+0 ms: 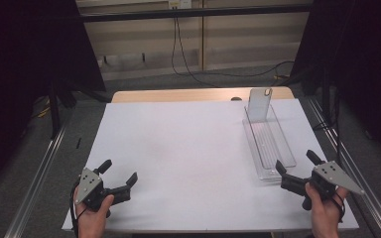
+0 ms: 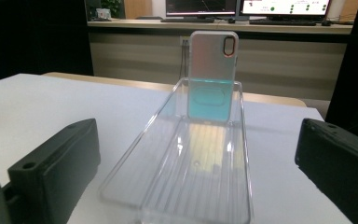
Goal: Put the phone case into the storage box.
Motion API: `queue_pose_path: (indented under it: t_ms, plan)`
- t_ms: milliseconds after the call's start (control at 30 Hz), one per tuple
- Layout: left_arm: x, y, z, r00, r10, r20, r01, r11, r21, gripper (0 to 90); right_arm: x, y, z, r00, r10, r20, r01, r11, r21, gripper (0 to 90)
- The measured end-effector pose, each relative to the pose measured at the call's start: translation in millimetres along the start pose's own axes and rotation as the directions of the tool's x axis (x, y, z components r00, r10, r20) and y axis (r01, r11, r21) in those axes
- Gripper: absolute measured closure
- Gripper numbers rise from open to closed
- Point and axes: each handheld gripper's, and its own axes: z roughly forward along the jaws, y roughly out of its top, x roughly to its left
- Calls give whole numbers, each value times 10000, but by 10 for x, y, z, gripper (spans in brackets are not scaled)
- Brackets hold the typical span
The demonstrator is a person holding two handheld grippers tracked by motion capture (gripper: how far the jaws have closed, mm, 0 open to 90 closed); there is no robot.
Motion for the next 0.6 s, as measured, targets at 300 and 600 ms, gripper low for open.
queue_pose_path:
  t_ms: [300, 600]
  plan:
    - [6, -39, -85, 9998, 156, -89, -155, 9999, 53, 29, 38, -188, -106, 9993, -359, 87, 355, 9987, 360, 0]
    - [4, -41, -80, 10000, 63, 76, -64, 9999, 136, 29, -29, -265, -73, 10000, 24, 3, -24, 9981, 618, 0]
